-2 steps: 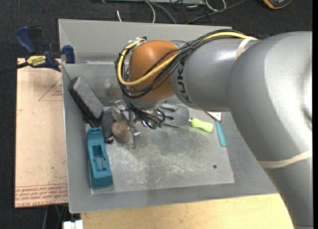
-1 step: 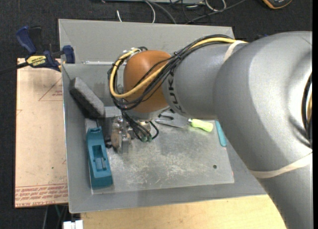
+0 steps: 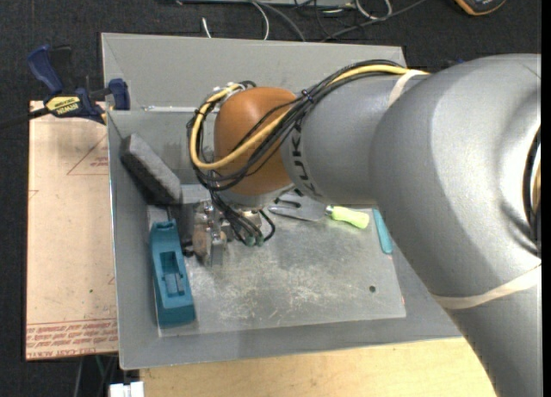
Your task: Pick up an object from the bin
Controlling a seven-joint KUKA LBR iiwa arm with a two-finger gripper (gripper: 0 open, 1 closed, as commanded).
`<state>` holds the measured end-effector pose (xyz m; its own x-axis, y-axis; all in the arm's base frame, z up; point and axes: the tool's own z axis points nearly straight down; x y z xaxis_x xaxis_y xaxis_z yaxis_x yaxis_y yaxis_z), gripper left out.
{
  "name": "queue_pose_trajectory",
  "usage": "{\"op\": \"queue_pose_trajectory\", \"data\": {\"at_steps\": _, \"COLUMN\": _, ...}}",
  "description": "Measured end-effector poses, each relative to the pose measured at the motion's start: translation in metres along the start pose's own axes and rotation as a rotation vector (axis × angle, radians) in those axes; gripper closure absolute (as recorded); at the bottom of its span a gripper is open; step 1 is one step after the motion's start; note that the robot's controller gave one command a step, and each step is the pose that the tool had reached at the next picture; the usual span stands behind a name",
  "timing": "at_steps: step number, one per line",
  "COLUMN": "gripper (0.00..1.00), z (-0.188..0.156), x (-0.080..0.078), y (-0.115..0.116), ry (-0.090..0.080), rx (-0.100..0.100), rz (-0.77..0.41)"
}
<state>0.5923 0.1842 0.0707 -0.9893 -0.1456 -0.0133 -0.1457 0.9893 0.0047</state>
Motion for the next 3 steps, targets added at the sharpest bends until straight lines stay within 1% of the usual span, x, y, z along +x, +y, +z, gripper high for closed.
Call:
{"op": "queue_pose_trajectory", "data": {"at_steps": 1, "gripper": 1.00, "z": -0.027, "x": 0.001, "y": 0.000, "ry": 0.003, "rx": 0.000, "rz": 0.001}}
{"op": "queue_pose_trajectory", "data": {"at_steps": 3, "gripper": 1.00, "z": -0.083, "x": -0.002, "y": 0.001, "ry": -0.003, "rx": -0.001, "rz": 0.001}}
